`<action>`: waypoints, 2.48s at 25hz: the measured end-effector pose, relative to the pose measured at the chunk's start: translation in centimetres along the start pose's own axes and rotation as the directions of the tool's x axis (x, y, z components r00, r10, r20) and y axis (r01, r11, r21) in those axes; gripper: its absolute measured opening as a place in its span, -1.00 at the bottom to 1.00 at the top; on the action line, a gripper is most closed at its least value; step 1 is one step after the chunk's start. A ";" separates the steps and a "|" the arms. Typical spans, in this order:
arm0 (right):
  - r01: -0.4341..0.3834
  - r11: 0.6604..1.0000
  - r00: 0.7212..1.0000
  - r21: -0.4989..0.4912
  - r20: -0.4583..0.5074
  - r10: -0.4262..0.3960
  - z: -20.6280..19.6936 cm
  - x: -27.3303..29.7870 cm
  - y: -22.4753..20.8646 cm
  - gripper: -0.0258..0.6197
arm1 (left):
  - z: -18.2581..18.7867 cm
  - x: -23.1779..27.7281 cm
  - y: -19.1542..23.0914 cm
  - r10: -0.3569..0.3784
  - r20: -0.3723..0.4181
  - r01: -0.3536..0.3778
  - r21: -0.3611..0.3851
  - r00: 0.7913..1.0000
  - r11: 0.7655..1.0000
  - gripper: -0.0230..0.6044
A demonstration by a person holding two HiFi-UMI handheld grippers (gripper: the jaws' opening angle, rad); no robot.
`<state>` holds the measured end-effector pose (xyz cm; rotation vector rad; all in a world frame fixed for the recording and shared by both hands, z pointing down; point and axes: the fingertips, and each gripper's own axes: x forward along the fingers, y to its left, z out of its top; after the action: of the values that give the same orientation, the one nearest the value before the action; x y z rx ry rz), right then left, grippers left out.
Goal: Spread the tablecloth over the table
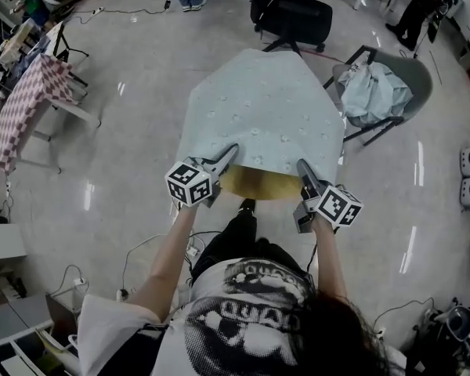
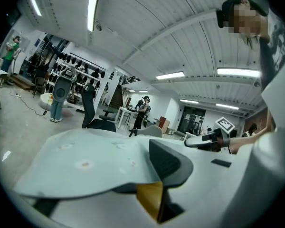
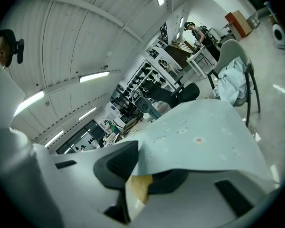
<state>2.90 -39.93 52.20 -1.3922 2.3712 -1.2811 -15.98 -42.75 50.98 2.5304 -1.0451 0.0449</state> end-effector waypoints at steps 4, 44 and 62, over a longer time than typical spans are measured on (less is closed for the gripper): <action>-0.008 1.000 1.000 0.018 -0.029 0.009 -3.2 -2.0 -0.4 -0.75 | -2.6 -2.2 -1.8 0.023 -0.029 -0.024 -0.002 0.999 1.000 -0.67; 0.133 0.983 0.952 0.129 -0.294 -0.090 -20.9 -4.1 -7.8 -0.72 | -23.7 -8.5 0.6 0.280 -0.349 -0.370 -0.226 0.894 0.901 -0.46; -0.063 0.992 0.974 -0.108 -0.222 0.037 -17.8 -10.4 -0.7 -0.70 | -18.3 -13.7 -9.5 0.276 -0.227 -0.303 -0.096 0.934 0.948 -0.46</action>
<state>0.96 -21.35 60.90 -1.2687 2.6448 -1.3711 -17.18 -20.60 62.01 2.1814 -1.2797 0.3115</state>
